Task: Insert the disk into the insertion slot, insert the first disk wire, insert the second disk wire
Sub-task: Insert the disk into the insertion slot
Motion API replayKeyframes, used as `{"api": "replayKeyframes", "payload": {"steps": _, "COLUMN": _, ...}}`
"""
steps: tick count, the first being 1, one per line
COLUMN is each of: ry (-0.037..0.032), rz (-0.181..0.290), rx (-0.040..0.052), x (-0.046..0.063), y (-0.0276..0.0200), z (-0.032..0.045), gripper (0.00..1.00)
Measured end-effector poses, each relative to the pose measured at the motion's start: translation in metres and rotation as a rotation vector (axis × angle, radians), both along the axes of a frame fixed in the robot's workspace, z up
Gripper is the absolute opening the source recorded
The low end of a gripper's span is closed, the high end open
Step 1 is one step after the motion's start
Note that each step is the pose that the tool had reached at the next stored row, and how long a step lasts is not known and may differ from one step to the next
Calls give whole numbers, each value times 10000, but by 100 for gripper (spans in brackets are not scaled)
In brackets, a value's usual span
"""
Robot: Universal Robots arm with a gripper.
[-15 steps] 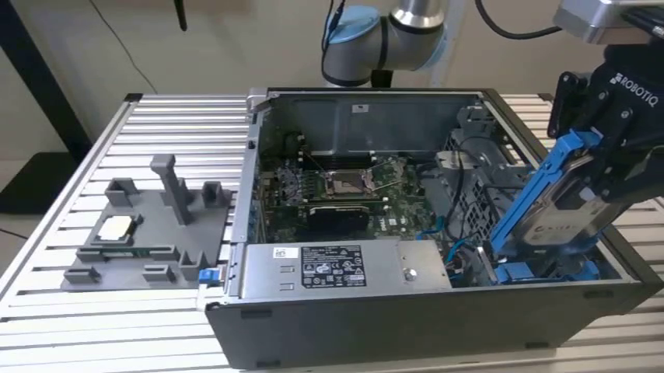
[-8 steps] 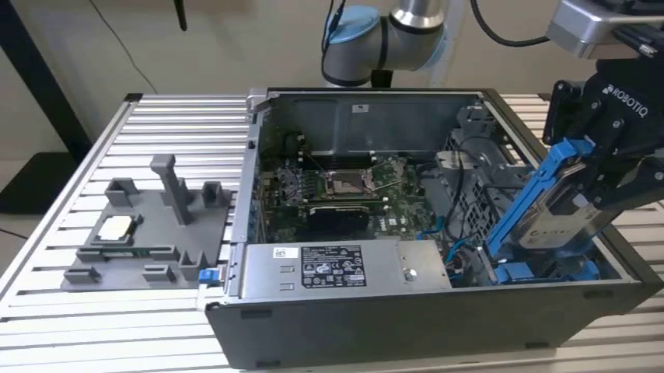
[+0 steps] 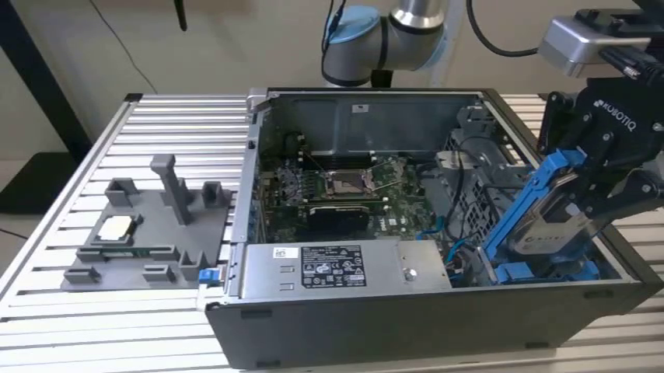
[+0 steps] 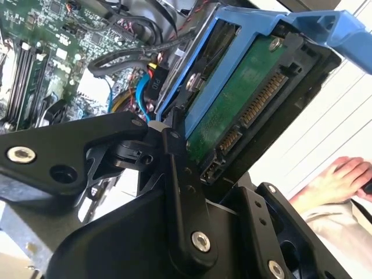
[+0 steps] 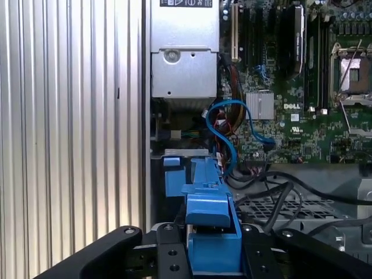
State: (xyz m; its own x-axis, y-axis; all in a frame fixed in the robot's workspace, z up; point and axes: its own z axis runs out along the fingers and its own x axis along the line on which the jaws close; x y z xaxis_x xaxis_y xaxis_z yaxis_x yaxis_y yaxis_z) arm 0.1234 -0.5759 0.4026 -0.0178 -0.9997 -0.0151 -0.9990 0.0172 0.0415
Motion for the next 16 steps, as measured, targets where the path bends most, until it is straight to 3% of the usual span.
{"api": "replayKeyframes", "payload": {"steps": 8, "ry": 0, "rz": 1, "rx": 0, "x": 0, "y": 0, "z": -133, "gripper": 33}}
{"api": "replayKeyframes", "payload": {"steps": 16, "ry": 1, "rz": 1, "rx": 0, "x": 0, "y": 0, "z": -139, "gripper": 33}}
